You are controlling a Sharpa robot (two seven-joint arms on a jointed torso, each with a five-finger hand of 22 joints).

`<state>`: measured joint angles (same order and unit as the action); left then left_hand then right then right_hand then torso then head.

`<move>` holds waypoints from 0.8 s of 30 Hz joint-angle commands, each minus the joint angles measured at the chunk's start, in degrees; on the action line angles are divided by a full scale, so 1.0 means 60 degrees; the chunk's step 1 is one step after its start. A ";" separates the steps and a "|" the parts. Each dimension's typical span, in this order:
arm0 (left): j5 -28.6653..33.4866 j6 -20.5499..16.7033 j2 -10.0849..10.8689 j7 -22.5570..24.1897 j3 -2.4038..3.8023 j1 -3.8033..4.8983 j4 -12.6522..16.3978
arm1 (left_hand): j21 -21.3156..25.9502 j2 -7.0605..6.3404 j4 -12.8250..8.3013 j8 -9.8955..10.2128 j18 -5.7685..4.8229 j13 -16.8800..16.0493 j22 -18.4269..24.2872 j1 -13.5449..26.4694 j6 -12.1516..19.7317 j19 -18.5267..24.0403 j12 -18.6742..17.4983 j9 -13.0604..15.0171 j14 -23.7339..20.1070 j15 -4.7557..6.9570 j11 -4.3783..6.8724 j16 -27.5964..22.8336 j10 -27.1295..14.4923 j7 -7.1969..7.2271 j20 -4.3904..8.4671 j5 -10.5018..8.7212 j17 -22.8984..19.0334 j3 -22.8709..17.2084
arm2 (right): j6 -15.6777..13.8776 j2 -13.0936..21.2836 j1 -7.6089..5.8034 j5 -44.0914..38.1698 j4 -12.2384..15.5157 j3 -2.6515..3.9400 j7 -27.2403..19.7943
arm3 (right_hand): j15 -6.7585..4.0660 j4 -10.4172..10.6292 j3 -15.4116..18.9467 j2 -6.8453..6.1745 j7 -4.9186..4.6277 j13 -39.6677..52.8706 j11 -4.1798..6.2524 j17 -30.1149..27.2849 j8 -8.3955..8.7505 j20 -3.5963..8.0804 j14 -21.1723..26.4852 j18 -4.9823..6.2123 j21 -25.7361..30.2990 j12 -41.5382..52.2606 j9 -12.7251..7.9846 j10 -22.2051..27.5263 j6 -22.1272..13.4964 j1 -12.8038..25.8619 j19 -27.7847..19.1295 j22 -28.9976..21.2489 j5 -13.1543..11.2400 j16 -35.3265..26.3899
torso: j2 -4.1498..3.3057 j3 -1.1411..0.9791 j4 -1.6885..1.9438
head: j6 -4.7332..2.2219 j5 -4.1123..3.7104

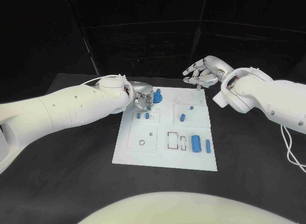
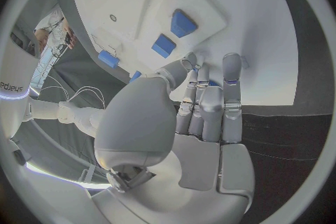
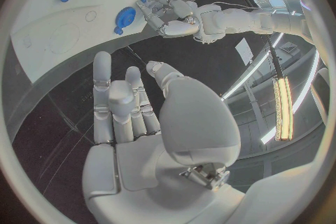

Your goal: Assemble the parts on the task board

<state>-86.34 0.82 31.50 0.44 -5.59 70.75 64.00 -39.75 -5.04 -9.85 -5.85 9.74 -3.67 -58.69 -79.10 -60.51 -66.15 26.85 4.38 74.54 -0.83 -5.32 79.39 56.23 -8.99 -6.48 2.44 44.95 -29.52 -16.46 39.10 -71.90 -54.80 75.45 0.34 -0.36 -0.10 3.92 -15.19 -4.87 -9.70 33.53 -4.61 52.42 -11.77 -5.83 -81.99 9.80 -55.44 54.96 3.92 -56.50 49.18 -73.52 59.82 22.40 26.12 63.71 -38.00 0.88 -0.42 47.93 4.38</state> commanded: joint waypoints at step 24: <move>-0.0046 -0.0146 -0.0112 0.0134 -0.0007 0.0000 -0.0123 | -0.0204 -0.0519 0.0436 -0.0088 0.0060 -0.0021 -0.0179 0.0870 -0.0104 -0.0175 -0.0319 -0.0008 0.0202 0.0023 0.0055 0.0103 0.0290 0.0146 -0.0017 0.0056 0.0260 0.0365 | -0.0010 -0.0010 -0.0017 0.0024 0.0004 0.0007 -0.0102 | -0.0038 0.0068 -0.0008 0.0027 0.0025 -0.0017 0.0059 0.0018 -0.0066 0.0003 -0.0029 0.0128 0.0064 0.0064 0.0006 0.0003 0.0056 -0.0118 0.0036 -0.0011 0.0084 -0.0023 | 0.0002 0.0001 0.0007 | -0.0002 -0.0008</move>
<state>-86.42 0.52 30.91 0.61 -5.62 70.74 63.31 -41.08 -8.28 -7.23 -6.46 9.74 -3.85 -59.78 -74.22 -61.20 -67.19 25.03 4.41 75.47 -0.73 -5.01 79.87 58.37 -8.25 -6.45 2.48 46.58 -27.41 -16.46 39.08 -71.90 -54.80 75.45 0.34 -0.38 -0.10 3.92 -15.18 -4.65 -9.70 33.48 -4.61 52.47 -11.77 -5.83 -81.99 9.79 -55.44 54.96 3.92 -56.50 49.18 -73.74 59.82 22.41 26.50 63.71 -37.99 0.87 -0.40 47.87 4.34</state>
